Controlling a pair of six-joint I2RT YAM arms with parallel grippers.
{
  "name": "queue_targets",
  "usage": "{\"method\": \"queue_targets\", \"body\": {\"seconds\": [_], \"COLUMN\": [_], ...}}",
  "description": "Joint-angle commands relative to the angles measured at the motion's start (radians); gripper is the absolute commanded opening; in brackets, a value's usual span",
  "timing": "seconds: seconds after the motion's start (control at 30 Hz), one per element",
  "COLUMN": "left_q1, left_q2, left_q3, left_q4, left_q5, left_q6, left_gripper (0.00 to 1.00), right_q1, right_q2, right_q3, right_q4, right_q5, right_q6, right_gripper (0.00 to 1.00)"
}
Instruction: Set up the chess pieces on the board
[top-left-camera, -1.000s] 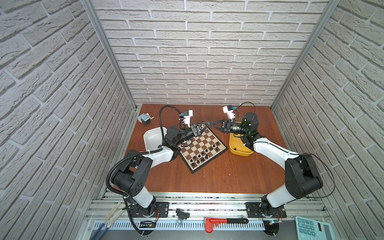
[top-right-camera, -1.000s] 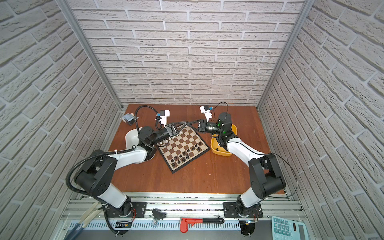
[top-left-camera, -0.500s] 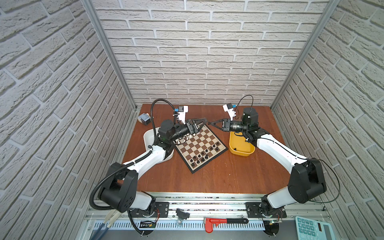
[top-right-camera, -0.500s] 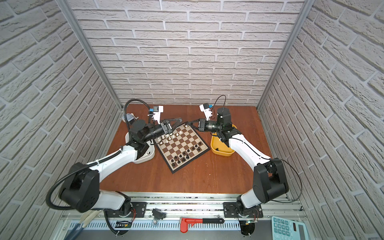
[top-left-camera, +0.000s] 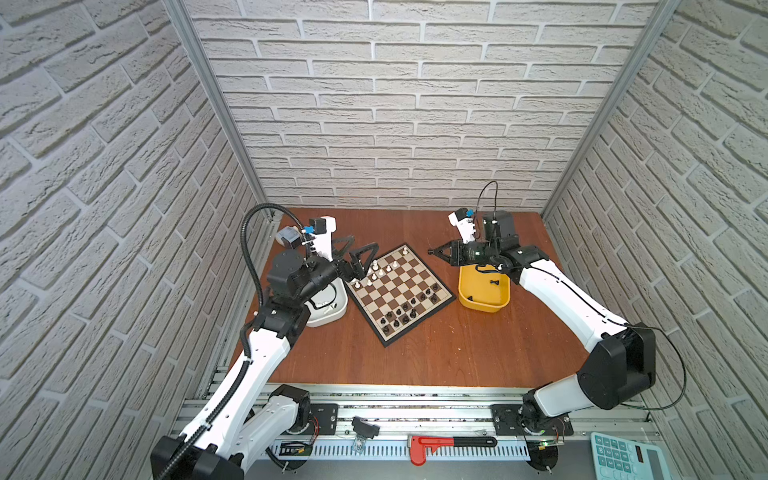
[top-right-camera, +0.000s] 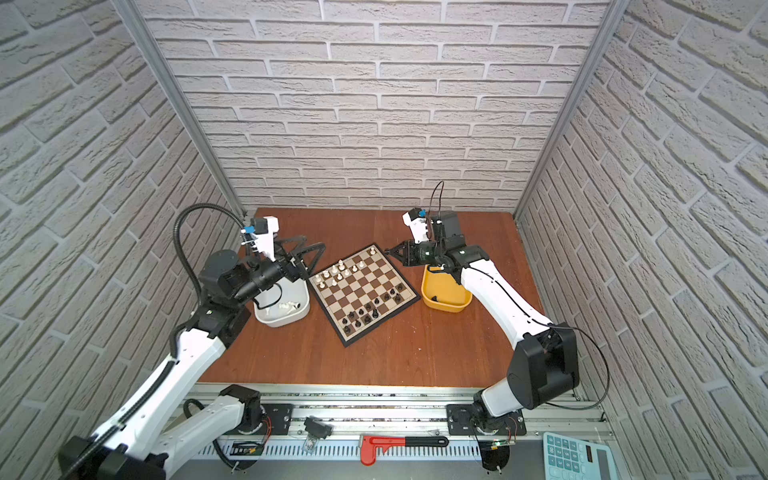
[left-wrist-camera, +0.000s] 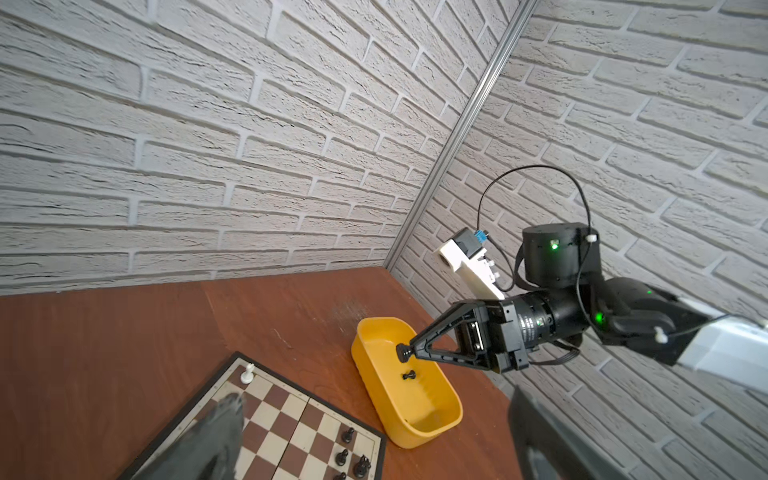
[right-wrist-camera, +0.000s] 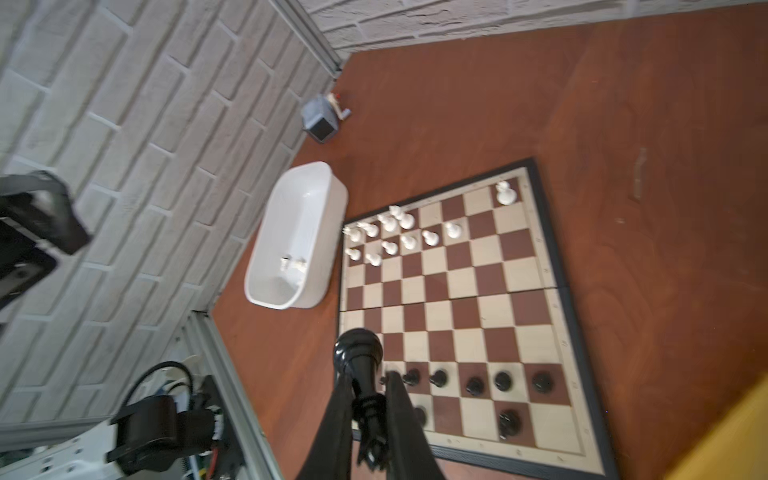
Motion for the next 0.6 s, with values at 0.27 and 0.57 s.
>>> {"method": "queue_targets", "body": {"seconds": [0.27, 0.57], "left_q1": [-0.129, -0.253], "left_q2": [-0.124, -0.088], "left_q3": [-0.255, -0.226], "left_q4": [-0.070, -0.165], "left_q5": [-0.075, -0.285], "left_q6": [0.215, 0.278], "left_gripper": [0.98, 0.98], "right_q1": [0.298, 0.417], "right_q2": [0.023, 0.132], "right_q3": [-0.013, -0.115], "right_q4": [-0.286, -0.174], "right_q5": [0.599, 0.621], "right_q6": [-0.120, -0.038], "right_gripper": [0.06, 0.06]}}
